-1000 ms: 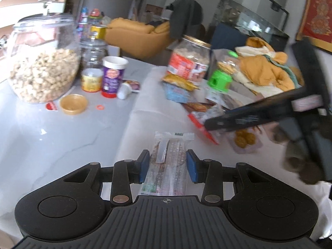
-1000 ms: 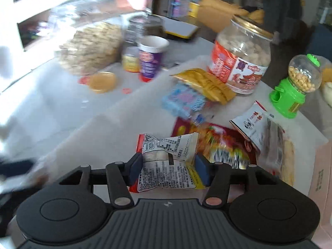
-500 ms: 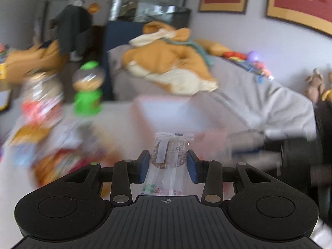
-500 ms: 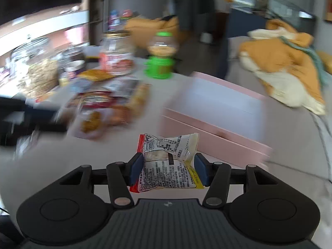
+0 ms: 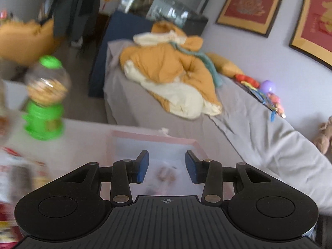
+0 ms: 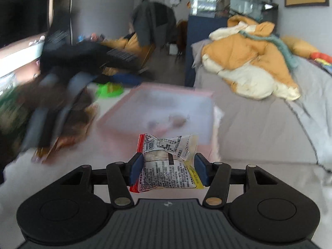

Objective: Organize snacks
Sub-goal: 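Carry both packets over the pink box and open both tools to drop them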

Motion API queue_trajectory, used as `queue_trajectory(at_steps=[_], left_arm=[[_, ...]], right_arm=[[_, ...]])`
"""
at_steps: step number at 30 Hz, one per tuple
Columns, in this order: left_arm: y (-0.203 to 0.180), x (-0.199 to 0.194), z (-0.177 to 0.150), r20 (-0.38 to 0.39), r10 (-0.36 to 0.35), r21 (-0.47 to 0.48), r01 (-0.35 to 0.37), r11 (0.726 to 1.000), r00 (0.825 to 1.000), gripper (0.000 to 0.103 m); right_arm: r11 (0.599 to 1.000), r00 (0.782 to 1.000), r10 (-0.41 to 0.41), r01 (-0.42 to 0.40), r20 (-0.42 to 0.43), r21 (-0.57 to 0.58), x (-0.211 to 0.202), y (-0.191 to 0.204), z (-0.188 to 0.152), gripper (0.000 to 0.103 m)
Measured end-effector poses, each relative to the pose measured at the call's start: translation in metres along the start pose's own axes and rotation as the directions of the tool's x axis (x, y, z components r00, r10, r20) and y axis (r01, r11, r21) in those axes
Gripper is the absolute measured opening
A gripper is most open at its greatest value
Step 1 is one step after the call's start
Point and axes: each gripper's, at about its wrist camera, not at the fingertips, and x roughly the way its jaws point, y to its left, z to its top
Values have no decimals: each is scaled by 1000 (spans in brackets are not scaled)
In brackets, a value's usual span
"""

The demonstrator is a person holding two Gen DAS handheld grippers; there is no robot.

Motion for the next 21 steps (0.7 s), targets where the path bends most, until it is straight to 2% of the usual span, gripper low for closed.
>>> queue_trajectory(at_steps=[3, 6, 7, 9, 12, 14, 18, 21], left_arm=[[21, -42, -10, 44, 58, -10, -58, 998, 997, 44], [49, -78, -22, 43, 126, -58, -124, 991, 991, 44], [59, -89, -27, 37, 161, -68, -158, 985, 986, 44], [79, -110, -37, 28, 224, -84, -221, 972, 974, 44], [106, -135, -58, 11, 282, -114, -279, 953, 959, 44], [119, -148, -76, -5, 307, -136, -304, 943, 952, 44], [126, -170, -100, -6, 316, -170, -312, 935, 949, 44], [123, -186, -107, 23, 352, -166, -344, 924, 936, 44]], right_arm=[[998, 999, 13, -15, 41, 59, 17, -15, 34, 54], [978, 992, 109, -117, 60, 170, 58, -33, 83, 62], [968, 991, 127, -133, 43, 213, 74, -38, 96, 69], [959, 993, 121, -120, 12, 256, 97, -41, 111, 70], [980, 998, 56, -51, -21, 191, 108, -25, 109, 70], [988, 998, 50, -44, -35, 149, 103, -9, 97, 70], [990, 991, 120, -115, -56, 80, 90, 37, 72, 70], [977, 974, 213, -212, -81, 23, 84, 82, 61, 70]])
